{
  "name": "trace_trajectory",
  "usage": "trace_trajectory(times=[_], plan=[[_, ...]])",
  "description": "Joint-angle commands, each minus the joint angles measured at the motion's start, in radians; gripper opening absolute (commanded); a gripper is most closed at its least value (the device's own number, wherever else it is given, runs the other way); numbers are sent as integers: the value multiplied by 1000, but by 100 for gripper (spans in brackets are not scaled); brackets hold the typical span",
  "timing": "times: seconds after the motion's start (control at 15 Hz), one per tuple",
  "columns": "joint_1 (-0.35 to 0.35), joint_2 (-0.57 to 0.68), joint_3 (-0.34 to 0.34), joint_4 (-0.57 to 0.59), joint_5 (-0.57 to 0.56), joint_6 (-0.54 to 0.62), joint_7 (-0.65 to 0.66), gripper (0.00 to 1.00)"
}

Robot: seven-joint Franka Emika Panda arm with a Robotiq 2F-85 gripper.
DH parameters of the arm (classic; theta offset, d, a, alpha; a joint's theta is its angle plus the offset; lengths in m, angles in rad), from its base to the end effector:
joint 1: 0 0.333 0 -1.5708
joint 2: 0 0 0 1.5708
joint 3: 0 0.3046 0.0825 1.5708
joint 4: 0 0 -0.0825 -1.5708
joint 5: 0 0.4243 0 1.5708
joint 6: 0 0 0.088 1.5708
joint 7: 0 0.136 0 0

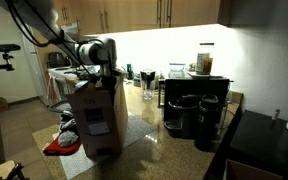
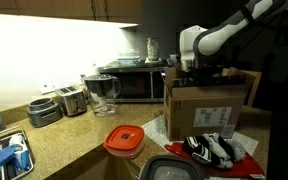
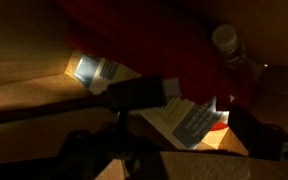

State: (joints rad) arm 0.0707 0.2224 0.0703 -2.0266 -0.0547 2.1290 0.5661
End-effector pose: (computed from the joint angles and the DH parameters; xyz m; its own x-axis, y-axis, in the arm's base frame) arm 0.5956 0.0808 0.2647 0.9184 -0.3861 -0.0862 -0.3791 -0.9213 0.0869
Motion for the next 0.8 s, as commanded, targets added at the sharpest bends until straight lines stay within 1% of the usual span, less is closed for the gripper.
trace_trajectory(times=[0.0, 0.13, 0.2, 0.27, 0.33, 0.73], plan=[[14, 38, -13, 31, 26, -43, -70, 100], [22, 48, -15, 40, 15, -62, -64, 98], [25, 52, -18, 42, 8, -68, -50, 74], [27, 54, -20, 43, 9, -75, -46, 74], [30, 54, -24, 43, 7, -78, -40, 68], [30, 51, -32, 42, 17, -83, -40, 27]])
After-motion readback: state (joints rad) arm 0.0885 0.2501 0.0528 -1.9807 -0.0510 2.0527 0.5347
